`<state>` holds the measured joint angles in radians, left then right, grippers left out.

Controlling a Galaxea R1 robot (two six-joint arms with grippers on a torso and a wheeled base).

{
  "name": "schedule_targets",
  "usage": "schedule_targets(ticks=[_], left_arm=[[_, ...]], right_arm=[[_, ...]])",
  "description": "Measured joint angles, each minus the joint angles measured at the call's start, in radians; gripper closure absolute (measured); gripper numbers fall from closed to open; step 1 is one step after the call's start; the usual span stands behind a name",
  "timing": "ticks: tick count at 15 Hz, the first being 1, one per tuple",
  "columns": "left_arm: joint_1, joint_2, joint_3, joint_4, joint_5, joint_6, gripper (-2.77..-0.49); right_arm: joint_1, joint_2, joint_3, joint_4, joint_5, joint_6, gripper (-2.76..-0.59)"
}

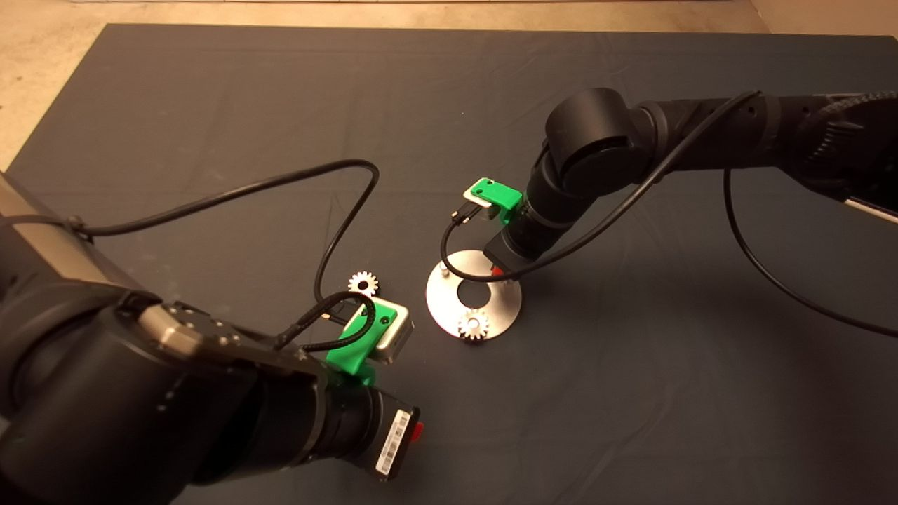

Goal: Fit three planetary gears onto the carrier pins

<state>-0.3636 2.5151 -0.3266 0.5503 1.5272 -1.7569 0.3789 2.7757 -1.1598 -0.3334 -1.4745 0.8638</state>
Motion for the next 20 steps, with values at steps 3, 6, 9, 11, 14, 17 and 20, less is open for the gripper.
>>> schedule_targets(ticks=[3,6,9,11,14,17,20], left_arm=[[0.000,0.000,0.000,0.000,0.000,0.000,-1.47],[0.000,0.000,0.000,0.000,0.000,0.000,-1.47],[0.000,0.000,0.000,0.000,0.000,0.000,-1.47],[0.000,0.000,0.000,0.000,0.000,0.000,-1.47],[0.000,0.000,0.000,0.000,0.000,0.000,-1.47],[0.000,-0.001,0.000,0.000,0.000,0.000,-1.47],[0.000,-0.008,0.000,0.000,0.000,0.000,-1.47]], right_arm=[[-0.002,0.000,0.000,-0.014,-0.001,-0.001,-0.92],[-0.006,0.000,0.000,-0.015,-0.015,-0.010,-0.92],[-0.010,-0.003,0.000,-0.017,-0.019,-0.011,-0.92],[-0.011,-0.003,0.000,-0.022,-0.026,-0.011,-0.92],[-0.011,-0.003,0.000,-0.029,-0.033,-0.011,-0.92],[-0.031,-0.002,0.000,-0.041,-0.034,-0.014,-0.92],[-0.036,-0.001,0.000,-0.043,-0.037,-0.015,-0.92]])
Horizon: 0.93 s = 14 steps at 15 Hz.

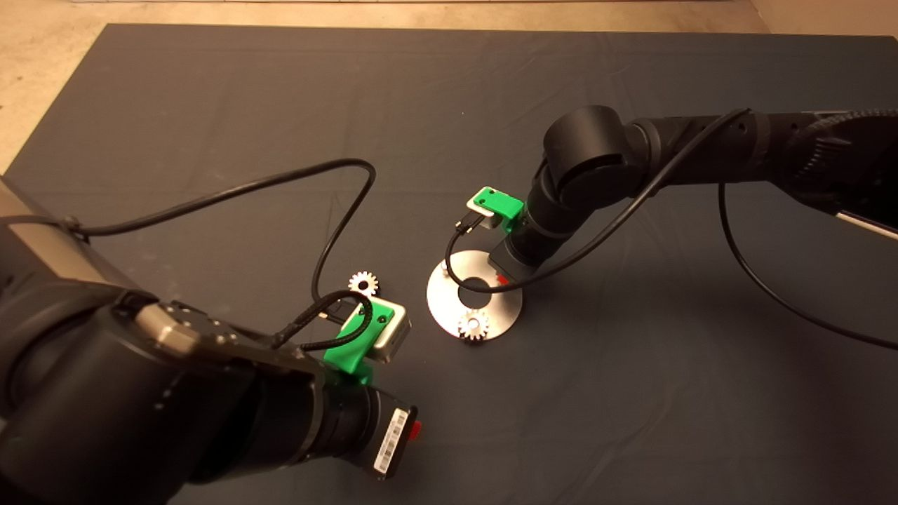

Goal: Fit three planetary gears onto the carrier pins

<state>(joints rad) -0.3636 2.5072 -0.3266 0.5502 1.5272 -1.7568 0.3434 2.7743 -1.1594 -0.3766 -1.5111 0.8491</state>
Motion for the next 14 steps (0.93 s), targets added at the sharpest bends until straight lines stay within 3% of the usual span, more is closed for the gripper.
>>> schedule_targets(ticks=[14], left_arm=[[0.000,-0.011,0.000,0.000,0.000,0.009,-1.47]], right_arm=[[-0.002,0.002,0.000,-0.016,-0.002,0.000,-0.92]])
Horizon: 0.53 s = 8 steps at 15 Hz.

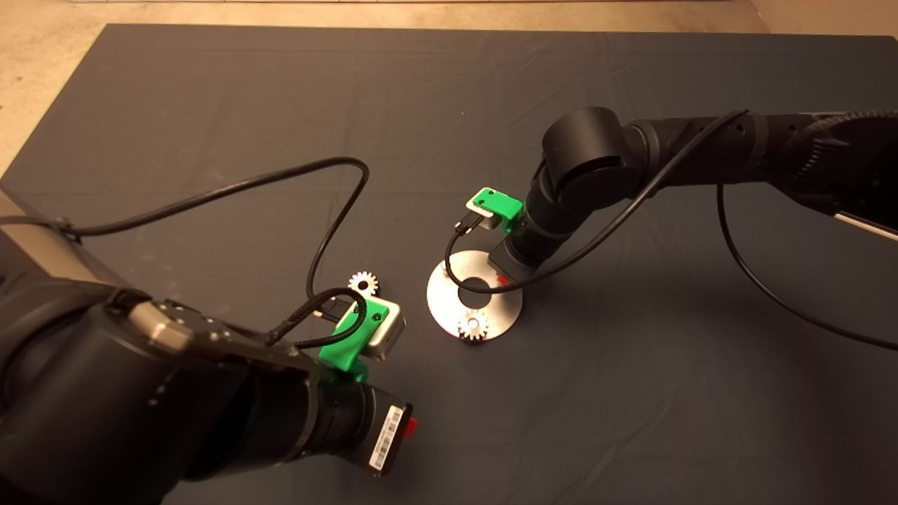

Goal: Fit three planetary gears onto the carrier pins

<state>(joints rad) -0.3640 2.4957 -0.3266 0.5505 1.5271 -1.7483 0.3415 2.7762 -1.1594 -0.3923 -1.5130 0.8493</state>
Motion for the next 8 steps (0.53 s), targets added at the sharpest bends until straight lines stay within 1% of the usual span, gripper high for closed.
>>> schedule_targets(ticks=[3,6,8], left_arm=[[0.000,0.000,0.000,0.000,0.000,0.000,-1.47],[0.000,0.000,0.000,0.000,-0.001,0.000,-1.47],[0.000,0.000,0.000,0.000,-0.001,0.000,-1.47]], right_arm=[[-0.006,0.000,0.000,-0.002,-0.007,0.000,-0.94],[-0.006,0.000,0.000,-0.003,-0.007,0.000,-0.96],[-0.006,0.000,0.000,-0.003,-0.007,0.000,-1.03]])
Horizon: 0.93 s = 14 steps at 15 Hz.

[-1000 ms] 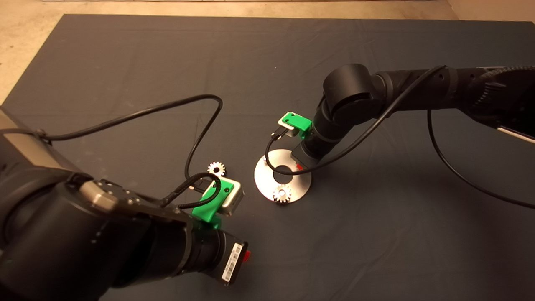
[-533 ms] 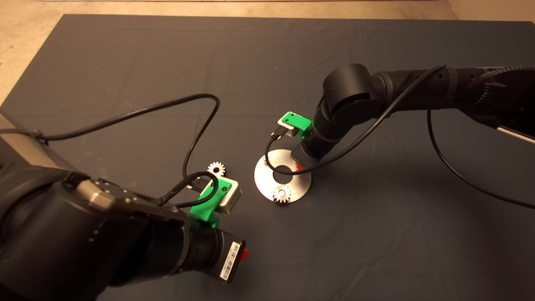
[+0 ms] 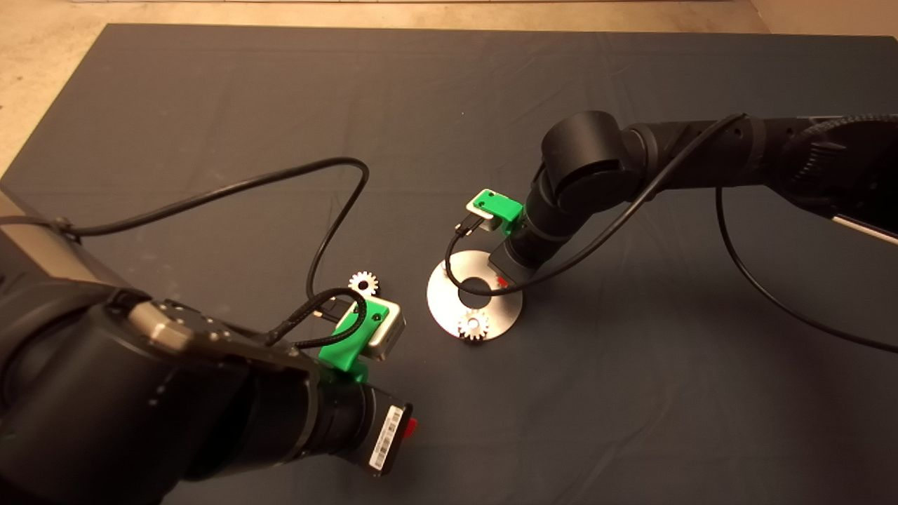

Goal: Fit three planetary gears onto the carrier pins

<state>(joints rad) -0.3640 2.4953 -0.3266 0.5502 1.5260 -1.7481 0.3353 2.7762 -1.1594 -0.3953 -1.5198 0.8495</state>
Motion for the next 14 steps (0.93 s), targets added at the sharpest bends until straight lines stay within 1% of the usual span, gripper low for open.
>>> schedule_targets(ticks=[3,4,5,8,9,14], left_arm=[[0.000,-0.005,0.000,0.000,0.000,0.000,-1.47],[0.000,-0.005,0.000,0.000,-0.001,0.000,-1.47],[0.000,-0.005,0.000,0.000,-0.001,0.000,-1.47],[0.000,-0.005,0.000,0.000,-0.001,0.000,-1.47],[0.000,-0.005,0.000,0.000,-0.001,0.000,-1.47],[0.000,-0.005,0.000,0.000,-0.001,0.000,-1.47]], right_arm=[[0.000,0.000,0.000,0.000,0.000,0.000,-1.09],[0.000,0.000,0.000,0.000,-0.003,0.000,-1.17],[0.000,0.000,0.000,0.000,-0.005,0.000,-1.18],[0.000,0.000,0.000,-0.001,-0.007,0.000,-1.32],[0.000,0.000,0.000,0.000,-0.007,0.000,-1.43],[0.000,0.000,0.000,0.000,-0.007,0.000,-1.76]])
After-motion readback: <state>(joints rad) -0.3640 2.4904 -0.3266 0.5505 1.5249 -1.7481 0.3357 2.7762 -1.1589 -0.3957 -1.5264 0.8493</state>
